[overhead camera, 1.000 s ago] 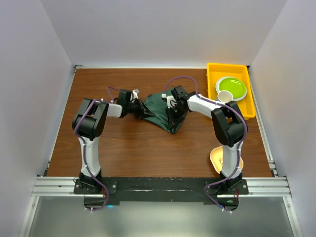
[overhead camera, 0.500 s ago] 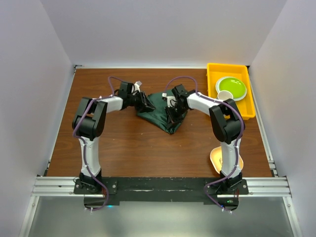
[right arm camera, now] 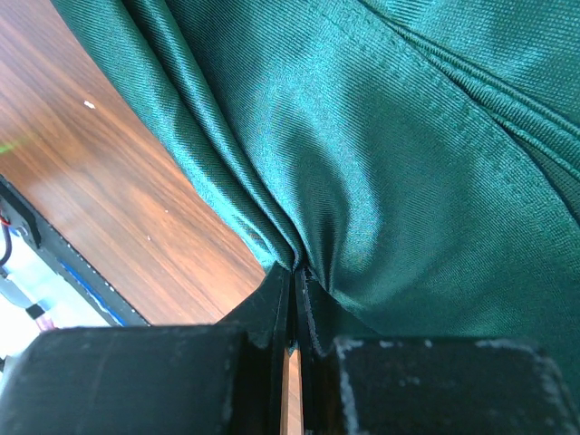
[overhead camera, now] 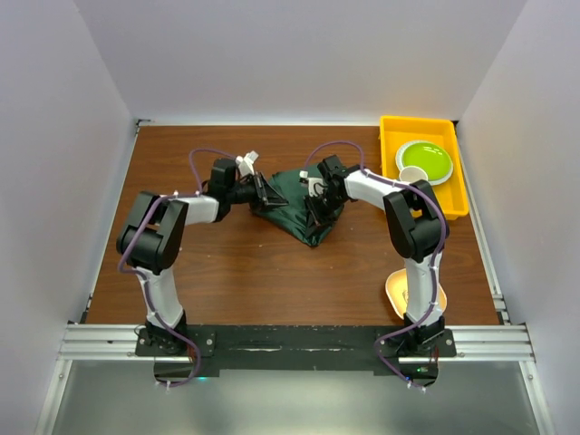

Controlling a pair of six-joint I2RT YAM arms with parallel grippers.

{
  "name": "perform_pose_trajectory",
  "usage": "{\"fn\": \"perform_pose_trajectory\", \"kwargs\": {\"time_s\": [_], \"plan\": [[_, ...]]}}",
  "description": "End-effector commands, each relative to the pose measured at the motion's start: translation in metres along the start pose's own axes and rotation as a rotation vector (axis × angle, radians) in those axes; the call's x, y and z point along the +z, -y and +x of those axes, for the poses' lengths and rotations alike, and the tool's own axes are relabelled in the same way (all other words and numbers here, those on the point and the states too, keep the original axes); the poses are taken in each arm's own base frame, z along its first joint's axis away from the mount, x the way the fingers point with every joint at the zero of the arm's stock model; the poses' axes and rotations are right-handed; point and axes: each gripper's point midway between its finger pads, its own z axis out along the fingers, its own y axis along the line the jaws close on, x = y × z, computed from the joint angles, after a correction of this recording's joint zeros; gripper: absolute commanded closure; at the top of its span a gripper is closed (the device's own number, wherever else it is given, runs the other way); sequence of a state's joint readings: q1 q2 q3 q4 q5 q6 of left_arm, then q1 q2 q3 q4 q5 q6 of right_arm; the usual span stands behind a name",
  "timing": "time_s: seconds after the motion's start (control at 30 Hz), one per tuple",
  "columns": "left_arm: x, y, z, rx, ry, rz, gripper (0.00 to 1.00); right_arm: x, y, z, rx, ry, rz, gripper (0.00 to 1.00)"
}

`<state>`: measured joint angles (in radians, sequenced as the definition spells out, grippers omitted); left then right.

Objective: Fold the napkin, place the utensils inside, and roll it up
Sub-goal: Roll the napkin with the utensil

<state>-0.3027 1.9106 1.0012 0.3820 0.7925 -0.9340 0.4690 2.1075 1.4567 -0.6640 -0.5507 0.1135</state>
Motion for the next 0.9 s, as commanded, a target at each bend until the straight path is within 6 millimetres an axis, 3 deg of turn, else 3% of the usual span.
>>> {"fn": "perform_pose_trajectory", "kwargs": {"time_s": [0.0, 0.2, 0.33, 0.57, 0.77, 0.87], "plan": [[0.000, 0.025, 0.014, 0.014, 0.019, 0.134, 0.92, 0.026, 0.033, 0.025, 0.025, -0.090, 0.105, 0.99], [0.014, -0.002, 0.019, -0.030, 0.032, 0.099, 0.96, 0.026, 0.034, 0.027, 0.030, -0.093, 0.097, 0.99], [0.024, -0.031, 0.020, -0.017, 0.031, 0.021, 0.97, 0.026, 0.032, 0.027, 0.033, -0.091, 0.092, 0.99], [0.022, -0.090, 0.047, -0.088, -0.037, -0.190, 0.99, 0.017, 0.022, 0.022, 0.025, -0.078, 0.073, 0.93], [0.019, -0.111, 0.057, -0.109, -0.071, -0.261, 1.00, 0.000, 0.005, 0.014, 0.017, -0.058, 0.035, 0.76], [0.019, -0.113, 0.057, -0.105, -0.080, -0.272, 1.00, -0.015, -0.004, 0.007, -0.010, -0.033, 0.036, 0.62]]}}
